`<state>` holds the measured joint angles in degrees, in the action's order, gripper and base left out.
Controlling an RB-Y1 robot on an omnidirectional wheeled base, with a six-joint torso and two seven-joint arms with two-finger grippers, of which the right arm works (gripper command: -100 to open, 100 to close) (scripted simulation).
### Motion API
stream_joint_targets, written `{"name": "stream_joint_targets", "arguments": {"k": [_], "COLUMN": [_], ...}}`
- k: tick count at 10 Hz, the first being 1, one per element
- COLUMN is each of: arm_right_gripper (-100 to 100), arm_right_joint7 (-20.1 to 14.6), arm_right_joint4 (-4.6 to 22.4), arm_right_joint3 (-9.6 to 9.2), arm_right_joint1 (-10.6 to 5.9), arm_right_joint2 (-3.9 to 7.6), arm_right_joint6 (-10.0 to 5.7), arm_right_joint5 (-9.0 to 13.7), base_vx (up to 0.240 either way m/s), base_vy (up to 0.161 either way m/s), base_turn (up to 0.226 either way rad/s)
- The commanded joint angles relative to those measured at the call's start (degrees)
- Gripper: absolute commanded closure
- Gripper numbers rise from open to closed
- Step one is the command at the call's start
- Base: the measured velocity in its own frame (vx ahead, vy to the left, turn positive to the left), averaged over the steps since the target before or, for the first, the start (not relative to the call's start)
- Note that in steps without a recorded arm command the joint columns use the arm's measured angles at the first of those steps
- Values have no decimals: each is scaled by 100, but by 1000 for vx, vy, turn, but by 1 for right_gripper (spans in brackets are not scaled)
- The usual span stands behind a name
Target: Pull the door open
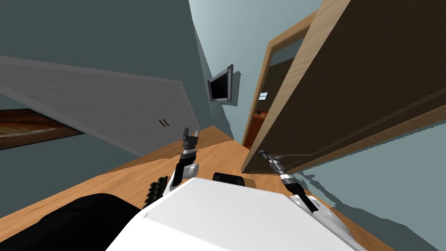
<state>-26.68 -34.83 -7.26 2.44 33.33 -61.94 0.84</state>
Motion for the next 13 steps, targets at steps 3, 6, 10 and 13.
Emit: {"name": "stream_joint_targets", "arguments": {"k": [3,6,10,13], "arm_right_gripper": [100,100,100,100], "arm_right_joint7": [-50,-109,-164,-175], "arm_right_joint4": [81,178,268,369], "arm_right_joint3": [-6,-12,-18,-43], "arm_right_joint1": [93,205,308,286], "arm_right_joint2": [70,153,230,216], "arm_right_joint6": [-212,-468,-703,-770], "arm_right_joint5": [-5,-12,-18,-26], "base_vx": [-160,-175,-181,-108], "base_vy": [-83,-79,-73,-46], "base_turn": [157,173,139,108]}}
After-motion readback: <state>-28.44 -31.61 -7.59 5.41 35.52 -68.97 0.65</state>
